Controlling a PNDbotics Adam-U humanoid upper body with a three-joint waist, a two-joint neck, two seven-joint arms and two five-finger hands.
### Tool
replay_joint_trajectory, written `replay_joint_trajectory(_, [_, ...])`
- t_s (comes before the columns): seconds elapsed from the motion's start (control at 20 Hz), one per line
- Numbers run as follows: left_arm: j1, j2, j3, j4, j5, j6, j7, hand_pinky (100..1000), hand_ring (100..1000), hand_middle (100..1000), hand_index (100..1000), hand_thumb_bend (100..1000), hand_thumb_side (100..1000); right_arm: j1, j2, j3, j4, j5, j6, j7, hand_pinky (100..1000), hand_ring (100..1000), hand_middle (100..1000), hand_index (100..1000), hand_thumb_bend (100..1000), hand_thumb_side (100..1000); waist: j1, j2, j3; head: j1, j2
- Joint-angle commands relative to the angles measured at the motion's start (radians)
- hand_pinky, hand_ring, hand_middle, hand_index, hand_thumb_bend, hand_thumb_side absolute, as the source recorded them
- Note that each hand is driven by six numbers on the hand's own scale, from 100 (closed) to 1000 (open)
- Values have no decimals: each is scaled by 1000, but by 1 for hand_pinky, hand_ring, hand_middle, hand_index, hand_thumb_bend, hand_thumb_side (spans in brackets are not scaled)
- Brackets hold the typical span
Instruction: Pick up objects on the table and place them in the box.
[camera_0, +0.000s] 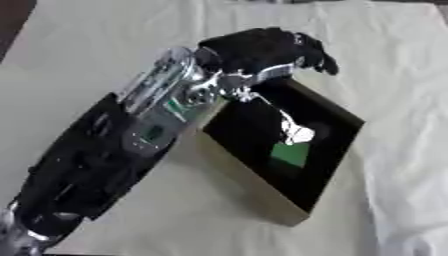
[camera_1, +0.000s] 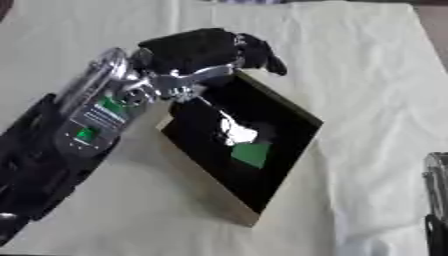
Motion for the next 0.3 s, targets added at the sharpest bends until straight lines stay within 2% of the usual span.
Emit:
replay_joint_trajectory(0.05, [19, 51, 79, -127, 157, 76, 44, 572, 738, 705, 840, 100, 591, -8, -28, -13, -15, 8, -9, -4, 630, 669, 576, 738, 100, 760, -3, -24, 3, -14, -2])
replay_joint_trajectory(0.15, [47, 71, 122, -155, 246, 99, 87, 571, 737, 706, 838, 100, 610, -8, -29, -16, -15, 9, -11, -8, 631, 670, 576, 738, 100, 758, -6, -25, 6, -22, -2])
replay_joint_trajectory(0.3, [91, 97, 186, -163, 341, 82, 175, 577, 743, 713, 840, 100, 636, -9, -29, -20, -15, 11, -14, -11, 632, 671, 578, 738, 100, 755, -9, -27, 12, -29, -2])
